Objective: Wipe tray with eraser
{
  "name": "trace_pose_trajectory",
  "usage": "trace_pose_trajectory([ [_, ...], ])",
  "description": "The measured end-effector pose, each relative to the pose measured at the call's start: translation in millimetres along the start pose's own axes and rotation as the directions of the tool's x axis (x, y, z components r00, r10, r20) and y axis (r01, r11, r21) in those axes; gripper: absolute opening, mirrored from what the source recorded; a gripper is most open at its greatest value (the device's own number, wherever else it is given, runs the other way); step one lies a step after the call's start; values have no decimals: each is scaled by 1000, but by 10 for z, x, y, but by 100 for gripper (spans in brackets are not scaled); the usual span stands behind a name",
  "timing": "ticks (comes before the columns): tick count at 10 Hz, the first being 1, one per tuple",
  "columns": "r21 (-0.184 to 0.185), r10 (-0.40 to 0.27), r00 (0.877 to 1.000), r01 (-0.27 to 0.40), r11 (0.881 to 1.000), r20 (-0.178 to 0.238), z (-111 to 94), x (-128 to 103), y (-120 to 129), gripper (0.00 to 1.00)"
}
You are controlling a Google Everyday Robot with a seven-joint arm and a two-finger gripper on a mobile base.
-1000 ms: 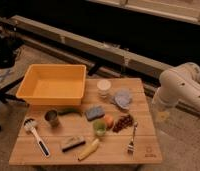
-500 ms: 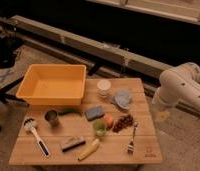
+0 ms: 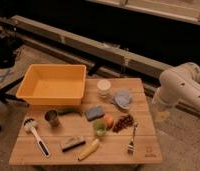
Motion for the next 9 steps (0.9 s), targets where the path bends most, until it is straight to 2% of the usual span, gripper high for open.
trace_pose_trajectory([
  [4, -1, -1, 1000, 1, 1000, 0, 3, -3, -1, 65],
  [6, 2, -40, 999, 40, 999, 1, -13, -59, 59, 65],
  [8, 18, -112, 994, 112, 994, 10, -68, -311, 196, 65],
  [9, 22, -155, 988, 155, 988, 15, -84, -529, 292, 65],
])
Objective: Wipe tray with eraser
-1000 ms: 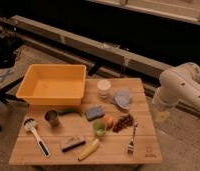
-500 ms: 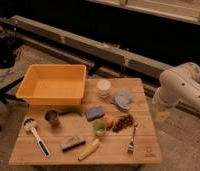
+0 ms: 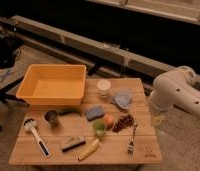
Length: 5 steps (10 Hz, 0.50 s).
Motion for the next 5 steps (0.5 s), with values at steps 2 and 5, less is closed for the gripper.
trace_pose_trajectory([
  [2, -2, -78, 997, 78, 997, 18, 2, -558, 142, 65],
  [5, -27, -203, 978, 204, 979, 35, 131, -1339, 411, 65],
])
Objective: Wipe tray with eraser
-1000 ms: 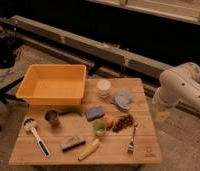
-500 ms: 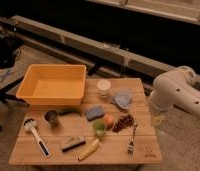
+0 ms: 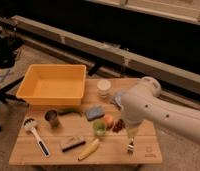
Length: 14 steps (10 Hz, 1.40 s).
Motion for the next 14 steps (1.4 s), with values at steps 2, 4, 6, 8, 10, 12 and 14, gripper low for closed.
trace_pose_trajectory([
  [2, -24, -79, 997, 79, 997, 4, 169, -468, 111, 65],
  [4, -58, -144, 989, 145, 988, 22, 470, -1001, 247, 65],
  [6, -72, -182, 982, 185, 980, 54, 639, -1438, 327, 65],
  [8, -69, -204, 973, 212, 975, 103, 657, -1860, 279, 65],
  [10, -44, -228, 963, 237, 971, 144, 550, -2155, 116, 65],
  [12, -20, -241, 956, 247, 969, 166, 449, -2254, 9, 65],
  [14, 5, -253, 952, 256, 967, 170, 455, -2326, -68, 65],
])
